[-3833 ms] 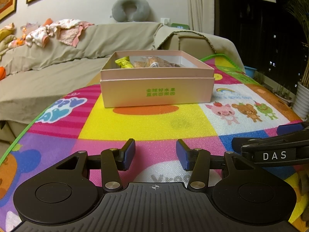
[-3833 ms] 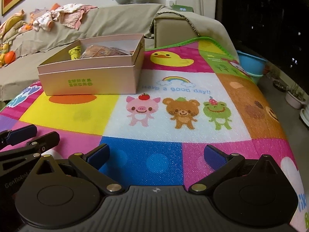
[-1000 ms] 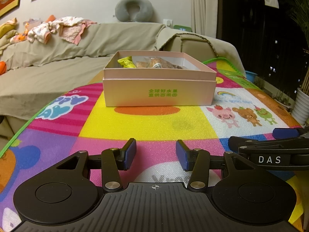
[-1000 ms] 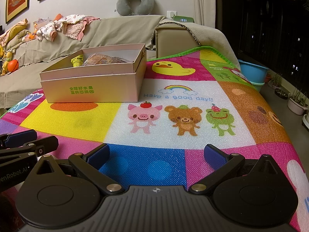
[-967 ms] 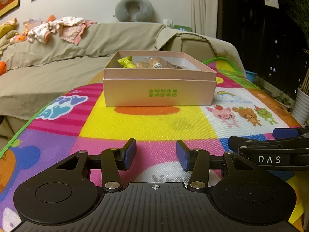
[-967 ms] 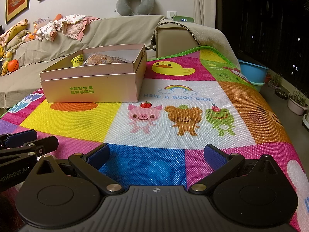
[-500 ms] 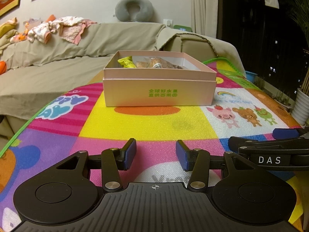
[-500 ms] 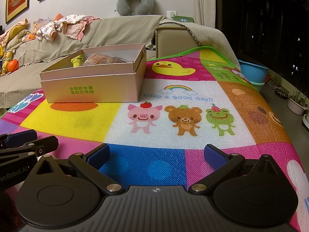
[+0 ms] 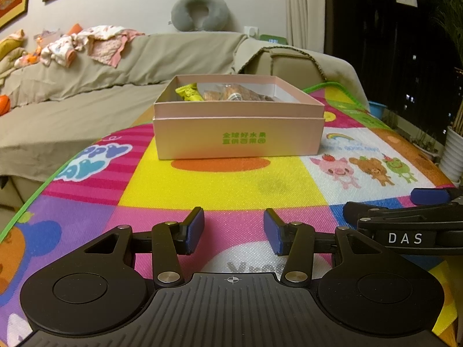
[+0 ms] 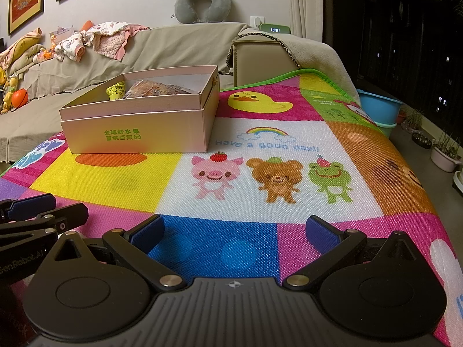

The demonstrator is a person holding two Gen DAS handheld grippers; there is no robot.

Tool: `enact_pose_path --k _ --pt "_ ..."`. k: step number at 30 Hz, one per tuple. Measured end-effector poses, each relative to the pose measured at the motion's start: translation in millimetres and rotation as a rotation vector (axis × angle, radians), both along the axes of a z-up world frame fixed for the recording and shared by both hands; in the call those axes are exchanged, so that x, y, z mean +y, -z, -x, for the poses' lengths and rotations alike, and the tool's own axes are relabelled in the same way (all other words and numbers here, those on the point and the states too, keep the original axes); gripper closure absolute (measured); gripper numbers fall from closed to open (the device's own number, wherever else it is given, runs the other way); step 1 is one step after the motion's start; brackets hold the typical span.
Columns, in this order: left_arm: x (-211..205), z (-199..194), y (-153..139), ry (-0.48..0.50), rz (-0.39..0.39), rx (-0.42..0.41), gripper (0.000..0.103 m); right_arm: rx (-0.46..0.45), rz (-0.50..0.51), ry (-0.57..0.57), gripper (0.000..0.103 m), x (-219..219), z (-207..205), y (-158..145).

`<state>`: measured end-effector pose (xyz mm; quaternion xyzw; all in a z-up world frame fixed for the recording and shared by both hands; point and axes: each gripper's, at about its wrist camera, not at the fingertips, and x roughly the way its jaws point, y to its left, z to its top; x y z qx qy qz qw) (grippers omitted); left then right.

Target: Organize objects

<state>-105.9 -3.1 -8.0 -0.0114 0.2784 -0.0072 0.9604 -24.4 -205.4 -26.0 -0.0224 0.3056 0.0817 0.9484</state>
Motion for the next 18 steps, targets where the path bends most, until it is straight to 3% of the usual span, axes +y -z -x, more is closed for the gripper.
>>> enact_pose_path --k 18 --pt "3.3 -0.6 -1.4 -0.002 0.032 0.002 0.053 0.0 0.0 0.0 0.0 0.0 -0.2 0.2"
